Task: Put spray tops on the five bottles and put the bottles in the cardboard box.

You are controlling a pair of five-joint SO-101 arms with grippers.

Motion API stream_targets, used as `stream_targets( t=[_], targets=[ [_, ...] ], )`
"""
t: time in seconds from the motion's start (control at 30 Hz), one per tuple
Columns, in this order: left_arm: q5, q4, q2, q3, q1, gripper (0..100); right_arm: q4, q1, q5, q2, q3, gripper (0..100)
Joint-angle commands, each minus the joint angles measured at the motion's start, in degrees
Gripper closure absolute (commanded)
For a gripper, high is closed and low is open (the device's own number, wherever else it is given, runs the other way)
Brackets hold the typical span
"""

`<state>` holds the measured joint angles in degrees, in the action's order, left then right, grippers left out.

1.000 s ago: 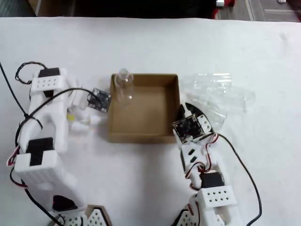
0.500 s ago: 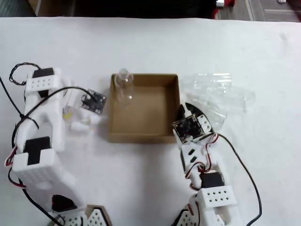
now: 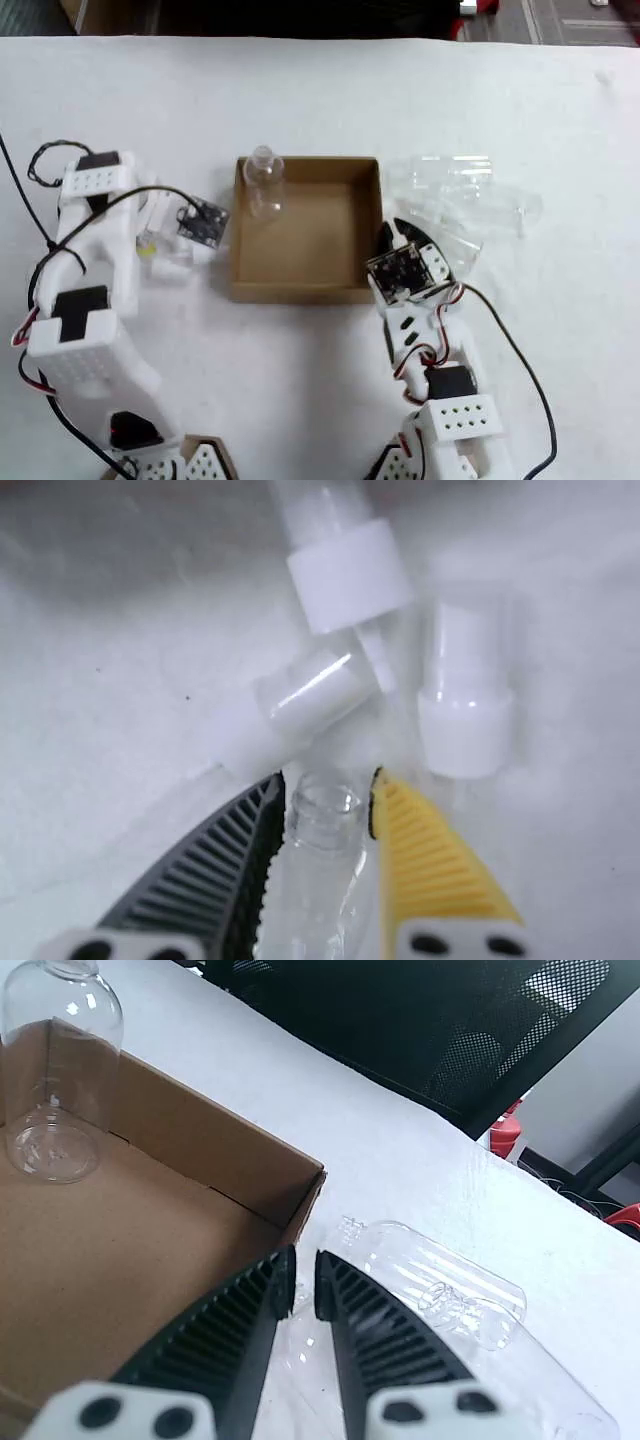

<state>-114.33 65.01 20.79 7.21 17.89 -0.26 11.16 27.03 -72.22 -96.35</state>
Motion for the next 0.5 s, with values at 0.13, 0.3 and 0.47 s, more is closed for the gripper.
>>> stream_targets(
  t=[0.13,0.3,0.47],
  targets=[
    [-0.2,-1.0,-0.3,-0.8,-0.4,88,-0.6,-0.1,0.6,0.4,-0.5,97.4],
    [0.0,-0.3,-0.4,-3.5,-0.4,96,-0.6,-0.1,0.6,0.4,-0.5,97.4],
    [6.0,7.7,-4.1,-8.4,-2.0,98,-0.6,-0.2,0.6,0.4,-0.5,97.4]
  ],
)
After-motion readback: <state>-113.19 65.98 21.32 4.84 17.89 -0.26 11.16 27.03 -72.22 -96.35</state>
